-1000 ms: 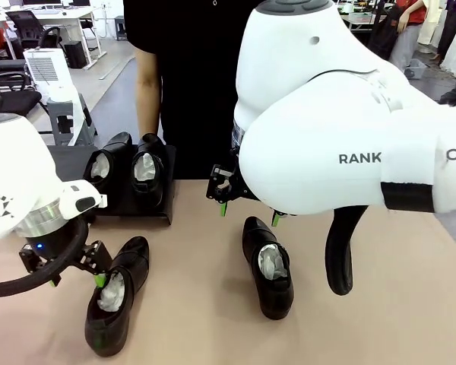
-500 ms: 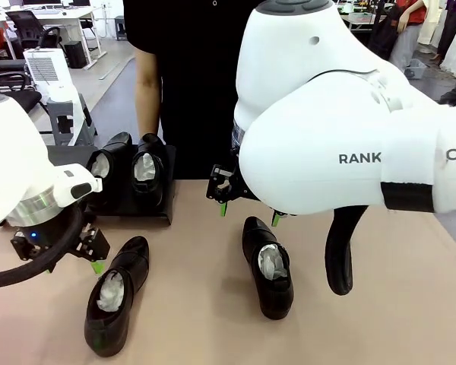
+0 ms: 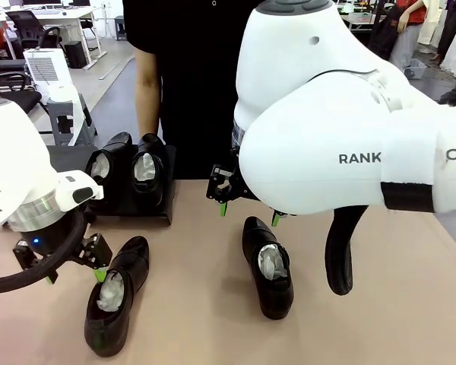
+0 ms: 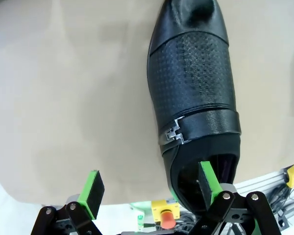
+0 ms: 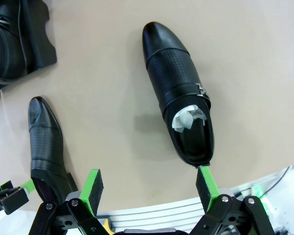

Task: Organize the shoes by placing them on the stand.
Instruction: Place the Shoe from the middle of the table onto the Shoes Stand.

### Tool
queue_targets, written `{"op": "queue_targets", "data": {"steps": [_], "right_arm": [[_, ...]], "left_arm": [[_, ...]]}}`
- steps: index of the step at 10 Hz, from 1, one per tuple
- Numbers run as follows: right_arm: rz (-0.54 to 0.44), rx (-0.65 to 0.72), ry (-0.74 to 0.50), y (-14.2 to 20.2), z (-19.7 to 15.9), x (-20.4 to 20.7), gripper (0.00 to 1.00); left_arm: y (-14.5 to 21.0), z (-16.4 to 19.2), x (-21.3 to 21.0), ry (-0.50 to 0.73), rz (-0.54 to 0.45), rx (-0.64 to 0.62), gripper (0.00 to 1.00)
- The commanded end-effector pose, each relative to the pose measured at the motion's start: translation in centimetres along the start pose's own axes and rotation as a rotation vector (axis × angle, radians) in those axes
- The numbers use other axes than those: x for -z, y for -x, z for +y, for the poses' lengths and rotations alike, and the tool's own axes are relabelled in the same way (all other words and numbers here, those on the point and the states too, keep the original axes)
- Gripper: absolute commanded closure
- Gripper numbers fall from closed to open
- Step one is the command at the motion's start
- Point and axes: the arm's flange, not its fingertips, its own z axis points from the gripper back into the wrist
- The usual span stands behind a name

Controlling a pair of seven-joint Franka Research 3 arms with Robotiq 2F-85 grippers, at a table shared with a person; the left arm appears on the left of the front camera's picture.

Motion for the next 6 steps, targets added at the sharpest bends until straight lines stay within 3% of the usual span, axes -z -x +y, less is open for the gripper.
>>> {"op": "queue_targets", "data": {"steps": [1, 6], "right_arm": [[-0.004, -0.016, 0.011, -0.4, 0.1, -0.3, 0.00], [-0.004, -0.016, 0.011, -0.4, 0.1, -0.3, 0.00]], "left_arm": [[4.3, 2.2, 3.8, 0.031, 0.016, -0.029, 0.00], [5.1, 2.8, 6.3, 0.064, 0.117, -0.006, 0.00]]}}
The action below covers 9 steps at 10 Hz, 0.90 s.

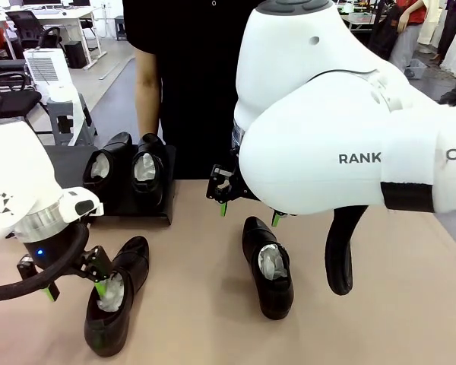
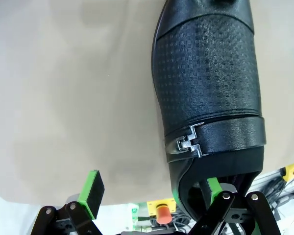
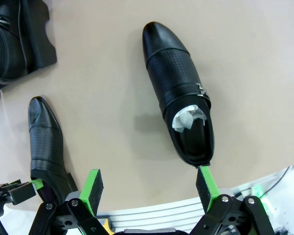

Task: Organize the shoes by placing them on the stand.
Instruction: Place the Shoe from the middle of the table onto the Shoes Stand.

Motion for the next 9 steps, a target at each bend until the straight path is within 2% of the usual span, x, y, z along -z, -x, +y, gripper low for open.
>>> {"op": "queue_targets", "data": {"steps": [1, 3, 4, 9], "right_arm": [[-0.004, -0.016, 0.011, -0.41, 0.14, -0.32, 0.00], [-0.004, -0.016, 0.011, -0.41, 0.14, -0.32, 0.00], [-0.004, -0.016, 0.011, -0.41, 0.14, -0.32, 0.00], [-0.004, -0.016, 0.011, -0.41, 0.14, -0.32, 0.00]], "left_arm": [[5.27, 1.66, 3.99, 0.030, 0.024, 0.036, 0.00], [5.48, 1.53, 4.78, 0.021, 0.052, 0.043, 0.00], [5.48, 1.40, 4.99, 0.013, 0.048, 0.060, 0.12], [5.36, 1.30, 4.81, -0.008, 0.038, 0.066, 1.00]]}}
